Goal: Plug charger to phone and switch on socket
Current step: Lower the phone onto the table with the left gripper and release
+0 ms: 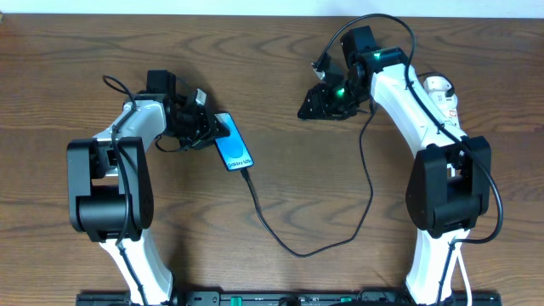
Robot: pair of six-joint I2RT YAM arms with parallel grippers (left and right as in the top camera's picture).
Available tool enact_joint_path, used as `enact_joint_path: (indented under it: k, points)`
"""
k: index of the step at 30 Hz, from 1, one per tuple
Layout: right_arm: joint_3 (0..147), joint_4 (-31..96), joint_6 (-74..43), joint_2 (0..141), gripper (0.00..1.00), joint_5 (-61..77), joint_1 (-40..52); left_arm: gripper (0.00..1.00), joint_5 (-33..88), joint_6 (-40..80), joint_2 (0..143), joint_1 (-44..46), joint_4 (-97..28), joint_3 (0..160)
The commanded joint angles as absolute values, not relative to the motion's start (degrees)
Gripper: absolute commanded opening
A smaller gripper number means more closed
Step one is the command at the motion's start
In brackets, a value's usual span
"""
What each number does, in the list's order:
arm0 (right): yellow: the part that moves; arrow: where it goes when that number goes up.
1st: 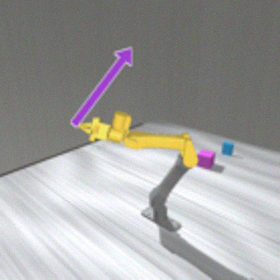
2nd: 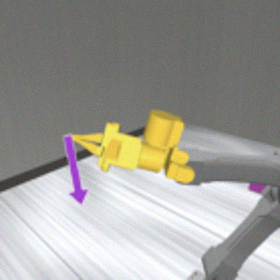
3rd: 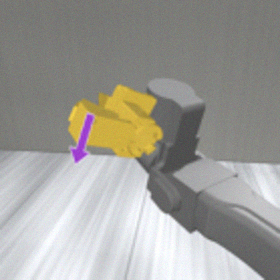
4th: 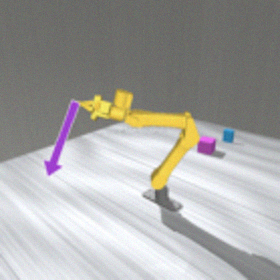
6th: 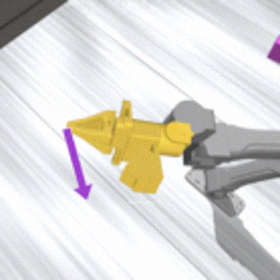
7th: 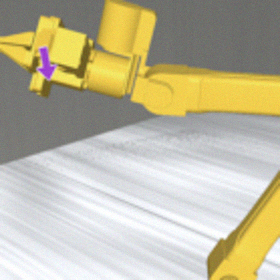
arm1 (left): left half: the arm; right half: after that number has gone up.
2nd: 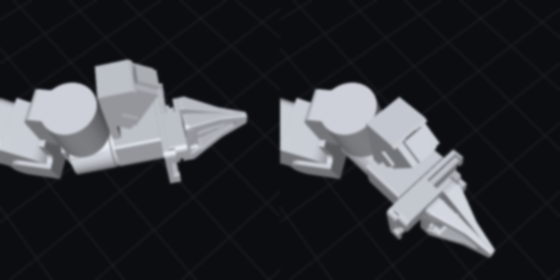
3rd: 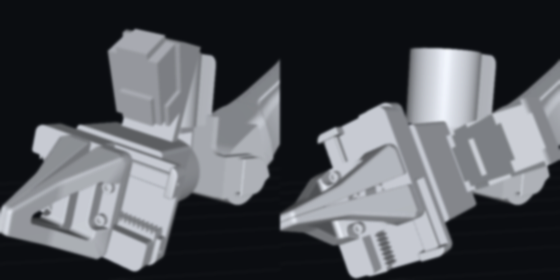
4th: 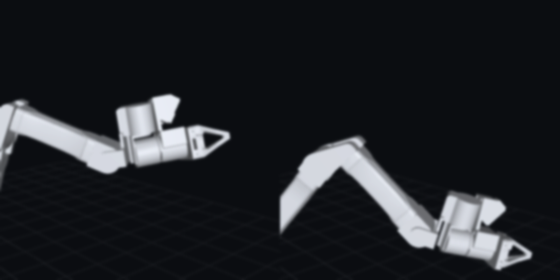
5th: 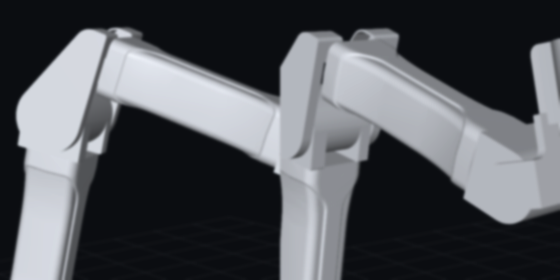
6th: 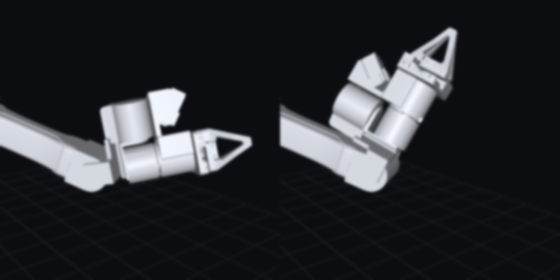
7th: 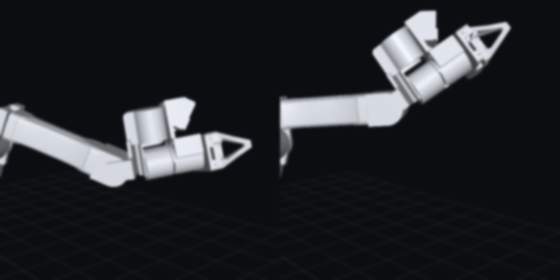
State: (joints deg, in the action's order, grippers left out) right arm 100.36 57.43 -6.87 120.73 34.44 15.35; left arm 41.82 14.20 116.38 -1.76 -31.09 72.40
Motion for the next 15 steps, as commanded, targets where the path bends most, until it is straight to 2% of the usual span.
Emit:
enact_joint_path:
  k: [1,9,11,12,15]
  points:
    - [101.1,57.5,-5.7,119.3,0.45,34.4,15.9,0.38,38.0,13.3,116.9,-1.9,-31.3,72.3]
    - [101.1,57.6,-5.7,119.3,0.46,34.4,15.9,0.38,34.8,13.3,116.9,-1.9,-31.4,72.3]
    - [101.1,57.6,-5.5,119.3,0.47,34.4,15.9,0.41,33.0,13.3,116.9,-2.1,-31.5,72.3]
    - [101.1,57.6,-5.5,119.3,0.47,34.3,15.9,0.46,32.9,13.3,116.8,-2.3,-31.5,72.3]
    - [101.1,57.6,-5.5,119.3,0.47,33.7,15.9,0.48,32.9,13.3,116.1,-3.5,-32.1,72.4]
